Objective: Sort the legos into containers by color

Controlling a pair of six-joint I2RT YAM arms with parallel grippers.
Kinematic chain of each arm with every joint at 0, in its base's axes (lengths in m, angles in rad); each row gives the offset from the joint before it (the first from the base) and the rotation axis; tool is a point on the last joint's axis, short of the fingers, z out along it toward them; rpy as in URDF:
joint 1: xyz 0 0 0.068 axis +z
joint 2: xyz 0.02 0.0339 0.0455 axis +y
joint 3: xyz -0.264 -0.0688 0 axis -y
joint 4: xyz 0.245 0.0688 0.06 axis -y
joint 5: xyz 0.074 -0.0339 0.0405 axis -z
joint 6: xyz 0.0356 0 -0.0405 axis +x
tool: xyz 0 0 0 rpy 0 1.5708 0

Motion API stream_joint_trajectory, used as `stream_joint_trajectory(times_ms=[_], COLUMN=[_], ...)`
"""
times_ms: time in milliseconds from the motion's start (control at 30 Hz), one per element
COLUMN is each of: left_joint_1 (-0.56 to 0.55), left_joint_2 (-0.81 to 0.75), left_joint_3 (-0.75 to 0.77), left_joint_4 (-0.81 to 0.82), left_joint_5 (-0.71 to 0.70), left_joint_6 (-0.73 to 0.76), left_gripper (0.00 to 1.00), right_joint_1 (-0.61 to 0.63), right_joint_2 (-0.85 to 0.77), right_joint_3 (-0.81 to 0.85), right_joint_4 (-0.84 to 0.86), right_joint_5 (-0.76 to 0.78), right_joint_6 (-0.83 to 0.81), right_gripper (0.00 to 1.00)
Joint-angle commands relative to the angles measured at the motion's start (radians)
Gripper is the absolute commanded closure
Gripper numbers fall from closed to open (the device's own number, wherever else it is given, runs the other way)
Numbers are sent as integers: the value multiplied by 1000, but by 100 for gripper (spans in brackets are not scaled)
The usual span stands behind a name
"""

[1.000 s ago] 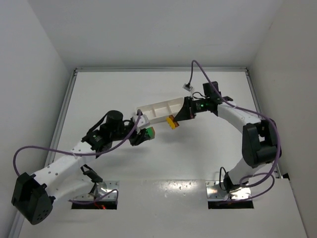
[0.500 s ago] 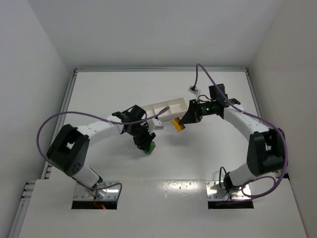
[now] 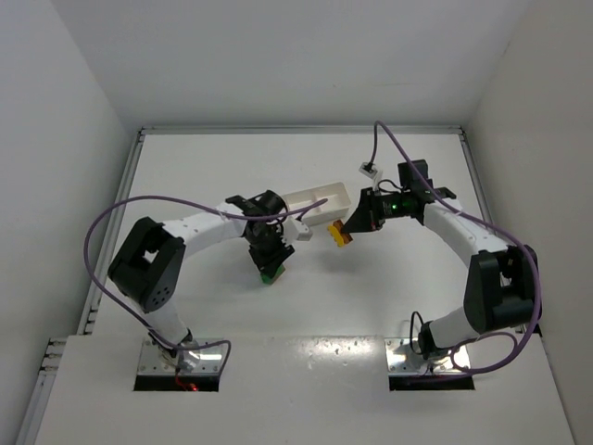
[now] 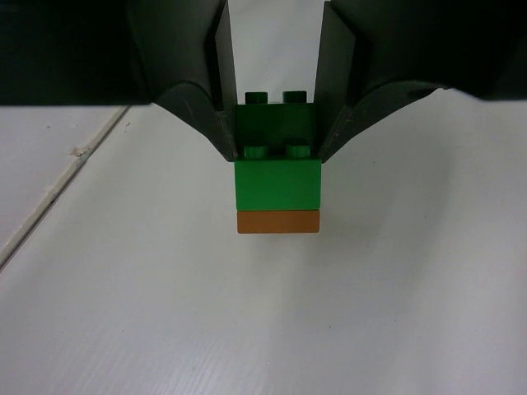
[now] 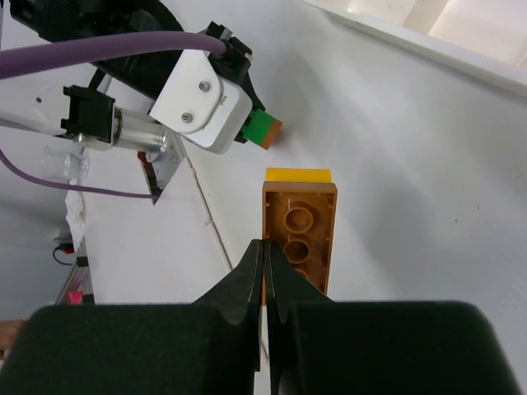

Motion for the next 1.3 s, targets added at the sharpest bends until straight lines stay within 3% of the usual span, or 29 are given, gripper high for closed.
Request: stream_joint_trajectory(times_ms=[0,233,267,400,667,800,867,967,1033,1200,1267], left_joint_1=[-11,-11,-11,-11,107,156,202,256,300,391,400], left_joint_2=[72,133,144,138,-193,-308,-353,-330,-232,-46,4], left_joint_3=[-7,-7,5,29,-30,-30,-30,2,51,152,186], left_joint_4=[-83,-57,-57,-60,66,79,145,234,234,234,234], left_joint_5=[-43,55,69,103,322,385,435,550,728,1047,1098], left_joint_6=[31,54,54,54,45,40,-59,-194,-236,-299,-328], left_gripper=[67,52,38,35,29,27,18,18,19,19,19], right_joint_1=[-6,-6,-6,-6,-6,-6,-6,16,16,26,35], right_joint_2=[-35,-35,-24,-15,-15,-15,-24,-24,-15,30,45], right_joint_3=[3,3,3,22,23,23,12,12,12,111,124], right_joint_4=[17,17,17,17,26,110,184,352,487,492,517], right_joint_5=[-13,-13,-4,-4,-24,-44,-59,-82,-108,-180,-203], right_joint_6=[-27,-27,-27,-27,-18,47,157,322,454,518,556], right_gripper=[100,100,100,100,100,100,100,100,100,100,100])
